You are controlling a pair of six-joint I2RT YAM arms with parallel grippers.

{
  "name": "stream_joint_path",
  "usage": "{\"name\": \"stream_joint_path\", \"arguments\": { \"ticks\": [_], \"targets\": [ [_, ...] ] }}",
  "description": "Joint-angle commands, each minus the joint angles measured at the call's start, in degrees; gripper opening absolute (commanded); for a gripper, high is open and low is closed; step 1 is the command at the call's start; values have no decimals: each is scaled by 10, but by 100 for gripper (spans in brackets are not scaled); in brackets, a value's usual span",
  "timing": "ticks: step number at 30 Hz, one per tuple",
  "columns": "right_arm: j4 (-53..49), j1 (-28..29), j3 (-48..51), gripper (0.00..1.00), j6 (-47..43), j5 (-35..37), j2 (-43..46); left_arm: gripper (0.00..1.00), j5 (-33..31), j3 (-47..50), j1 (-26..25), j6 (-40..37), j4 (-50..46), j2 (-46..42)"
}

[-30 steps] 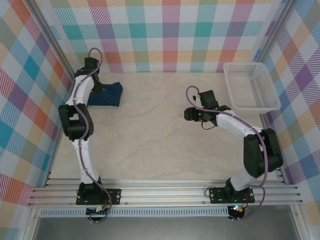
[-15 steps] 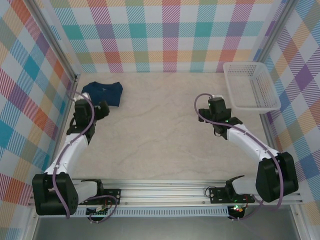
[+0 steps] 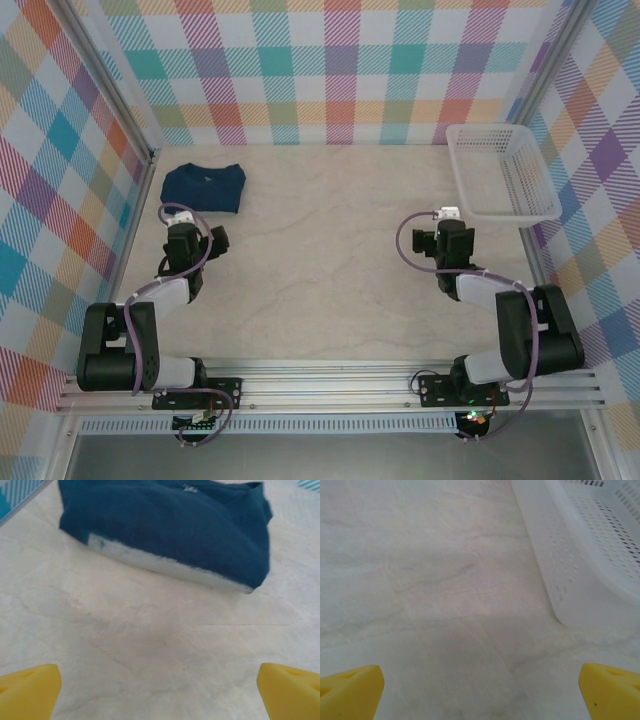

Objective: Fold the inside-out t-shirt

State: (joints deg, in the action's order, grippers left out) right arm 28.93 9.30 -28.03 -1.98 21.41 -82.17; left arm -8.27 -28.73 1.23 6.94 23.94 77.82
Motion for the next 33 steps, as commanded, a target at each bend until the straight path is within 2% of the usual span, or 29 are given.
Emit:
{"name": "stream_joint_path", "arguments": {
  "ticks": [1,2,4,6,10,12,13,15,16,33],
  "targets": [
    [168,-17,34,100,-2,-48,-36,100,47,18,-4,-18,140,-5],
    [141,-26,30,100,5,-72,-27,100,56,19,-6,-22,137,-6],
    [168,-42,44,100,7,-116,-29,100,59,16,-12,-38,112,-13],
    [185,-47,57,100,6,-136,-25,100,31,21,-23,-53,83,-24],
    [197,-63,58,100,16,-164,-41,100,2,78,-30,-54,181,10],
    [225,-67,59,100,20,-168,-64,100,10,80,-30,-51,233,54],
    [194,-69,54,100,21,-172,-52,100,10,68,-31,-51,225,76],
    [206,-71,55,100,22,-173,-58,100,31,53,-36,-68,245,121],
    [203,-71,55,100,23,-174,-57,100,21,48,-43,-70,215,112],
    [201,-73,53,100,23,-179,-57,100,11,49,-52,-78,229,119]
  ]
}}
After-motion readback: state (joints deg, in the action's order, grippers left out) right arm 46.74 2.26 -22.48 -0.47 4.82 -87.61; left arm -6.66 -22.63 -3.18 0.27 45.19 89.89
